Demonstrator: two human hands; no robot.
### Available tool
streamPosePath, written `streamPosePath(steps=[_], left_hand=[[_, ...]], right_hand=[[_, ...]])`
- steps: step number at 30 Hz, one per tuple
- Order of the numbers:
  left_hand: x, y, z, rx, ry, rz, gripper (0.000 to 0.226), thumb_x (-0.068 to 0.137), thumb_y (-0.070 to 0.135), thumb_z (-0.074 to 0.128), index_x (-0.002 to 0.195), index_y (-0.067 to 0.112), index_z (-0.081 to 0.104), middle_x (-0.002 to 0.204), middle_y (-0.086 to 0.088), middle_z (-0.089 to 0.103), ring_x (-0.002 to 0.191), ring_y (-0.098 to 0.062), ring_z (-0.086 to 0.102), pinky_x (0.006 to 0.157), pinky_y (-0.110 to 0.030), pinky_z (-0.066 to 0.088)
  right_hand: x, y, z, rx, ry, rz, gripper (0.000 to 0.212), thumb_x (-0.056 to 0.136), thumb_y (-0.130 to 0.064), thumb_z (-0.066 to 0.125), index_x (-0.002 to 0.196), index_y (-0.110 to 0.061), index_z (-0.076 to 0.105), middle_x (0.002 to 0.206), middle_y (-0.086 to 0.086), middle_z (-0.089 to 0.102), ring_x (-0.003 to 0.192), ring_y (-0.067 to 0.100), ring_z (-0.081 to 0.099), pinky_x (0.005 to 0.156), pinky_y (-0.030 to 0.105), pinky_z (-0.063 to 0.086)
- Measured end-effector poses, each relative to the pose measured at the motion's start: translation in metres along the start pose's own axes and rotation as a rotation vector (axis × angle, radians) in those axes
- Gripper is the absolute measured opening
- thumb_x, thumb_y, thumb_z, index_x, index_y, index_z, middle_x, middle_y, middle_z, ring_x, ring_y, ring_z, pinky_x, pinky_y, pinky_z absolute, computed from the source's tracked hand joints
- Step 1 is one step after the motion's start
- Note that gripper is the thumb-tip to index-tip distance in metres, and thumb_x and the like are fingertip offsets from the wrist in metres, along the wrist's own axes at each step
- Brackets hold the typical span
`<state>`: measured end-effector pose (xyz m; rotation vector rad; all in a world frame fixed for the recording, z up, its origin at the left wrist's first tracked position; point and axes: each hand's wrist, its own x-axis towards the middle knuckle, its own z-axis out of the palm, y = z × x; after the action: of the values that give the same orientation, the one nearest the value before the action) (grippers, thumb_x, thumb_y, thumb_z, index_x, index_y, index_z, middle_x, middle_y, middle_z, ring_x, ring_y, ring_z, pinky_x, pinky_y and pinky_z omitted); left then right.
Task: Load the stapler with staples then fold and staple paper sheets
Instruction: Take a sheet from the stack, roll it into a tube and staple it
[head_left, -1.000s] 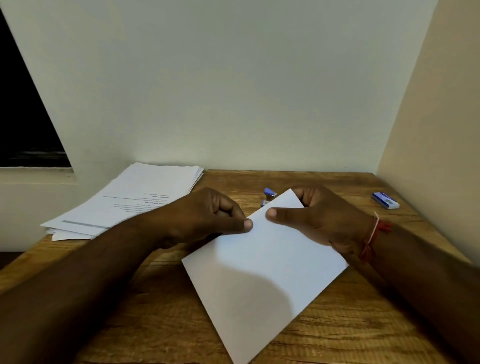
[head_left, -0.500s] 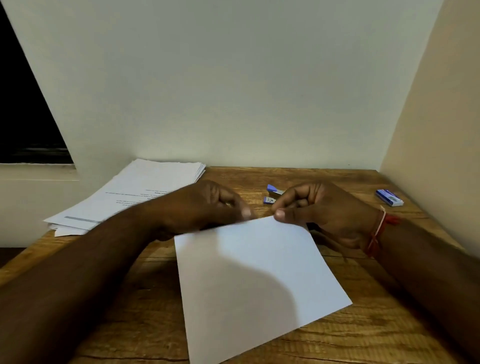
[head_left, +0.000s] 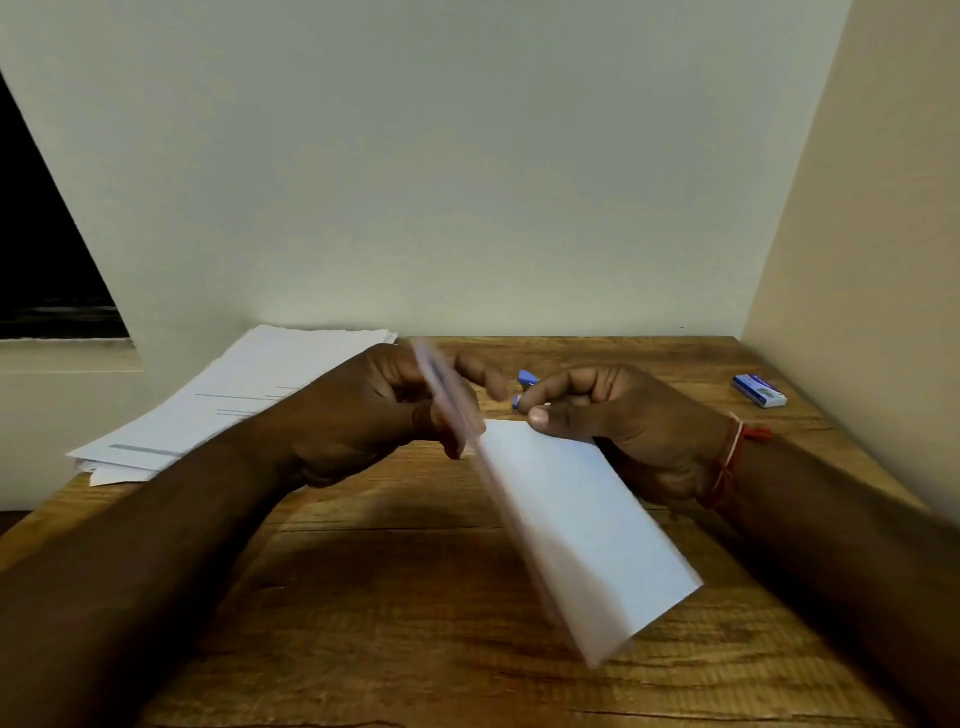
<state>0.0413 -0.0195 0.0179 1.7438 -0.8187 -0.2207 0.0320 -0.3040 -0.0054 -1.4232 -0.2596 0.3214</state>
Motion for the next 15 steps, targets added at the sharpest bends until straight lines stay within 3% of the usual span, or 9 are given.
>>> streamPosePath(steps=[1, 3, 6, 9, 12, 13, 15], left_hand=[[0.000, 0.002, 0.002, -0.022, -0.024, 0.029, 0.023, 0.089, 0.052, 0.086, 0.090, 0.029, 0.087, 0.128, -0.015, 0.076, 0.097, -0.037, 0.064, 0.087, -0.041, 0.057], [0.001, -0.002, 0.004, -0.105, -0.047, 0.040, 0.035, 0.094, 0.050, 0.083, 0.091, 0.015, 0.082, 0.102, -0.026, 0.072, 0.087, -0.038, 0.061, 0.078, -0.038, 0.057], [0.003, -0.004, 0.008, -0.108, -0.038, -0.024, 0.030, 0.106, 0.034, 0.074, 0.084, 0.015, 0.075, 0.068, -0.012, 0.059, 0.062, -0.022, 0.054, 0.065, -0.033, 0.049], [0.004, -0.001, 0.010, 0.026, -0.020, -0.106, 0.025, 0.106, 0.026, 0.070, 0.086, 0.012, 0.075, 0.074, -0.007, 0.063, 0.060, -0.019, 0.052, 0.061, -0.028, 0.048], [0.004, 0.000, 0.010, 0.119, -0.008, -0.175, 0.032, 0.102, 0.034, 0.072, 0.089, 0.005, 0.076, 0.085, -0.014, 0.072, 0.077, -0.019, 0.063, 0.072, -0.028, 0.053], [0.005, 0.000, 0.010, 0.142, 0.003, -0.199, 0.033, 0.104, 0.033, 0.073, 0.089, 0.004, 0.076, 0.088, -0.015, 0.074, 0.083, -0.018, 0.066, 0.079, -0.029, 0.054], [0.005, -0.003, 0.011, 0.144, 0.029, -0.219, 0.033, 0.107, 0.030, 0.072, 0.089, 0.002, 0.075, 0.094, -0.015, 0.077, 0.091, -0.016, 0.070, 0.089, -0.031, 0.055]], right_hand=[[0.000, 0.000, 0.000, -0.008, -0.001, 0.007, 0.024, 0.086, 0.002, 0.080, 0.110, 0.002, 0.077, 0.109, 0.020, 0.076, 0.097, 0.009, 0.075, 0.077, 0.025, 0.062], [0.000, 0.000, -0.002, -0.018, -0.018, 0.016, 0.023, 0.086, 0.002, 0.078, 0.109, 0.002, 0.077, 0.101, 0.012, 0.081, 0.096, 0.003, 0.073, 0.074, 0.022, 0.062], [0.000, 0.001, -0.004, -0.013, -0.066, 0.016, 0.046, 0.081, -0.003, 0.077, 0.124, 0.010, 0.072, 0.108, 0.015, 0.081, 0.091, 0.003, 0.078, 0.076, 0.023, 0.064], [0.002, 0.004, -0.002, -0.011, -0.069, 0.025, 0.044, 0.090, 0.005, 0.072, 0.133, 0.015, 0.066, 0.116, 0.024, 0.079, 0.091, 0.017, 0.081, 0.077, 0.032, 0.067], [0.006, 0.010, -0.003, -0.096, -0.054, 0.005, 0.030, 0.090, 0.002, 0.076, 0.117, 0.013, 0.071, 0.101, 0.023, 0.080, 0.089, 0.037, 0.074, 0.082, 0.045, 0.059], [0.006, 0.011, -0.002, -0.138, -0.046, -0.010, 0.023, 0.091, 0.003, 0.076, 0.112, 0.012, 0.072, 0.095, 0.021, 0.080, 0.083, 0.038, 0.072, 0.080, 0.046, 0.057], [0.004, 0.010, 0.000, -0.194, -0.038, -0.035, 0.014, 0.095, 0.006, 0.073, 0.108, 0.011, 0.073, 0.080, 0.014, 0.079, 0.061, 0.027, 0.071, 0.062, 0.037, 0.057]])
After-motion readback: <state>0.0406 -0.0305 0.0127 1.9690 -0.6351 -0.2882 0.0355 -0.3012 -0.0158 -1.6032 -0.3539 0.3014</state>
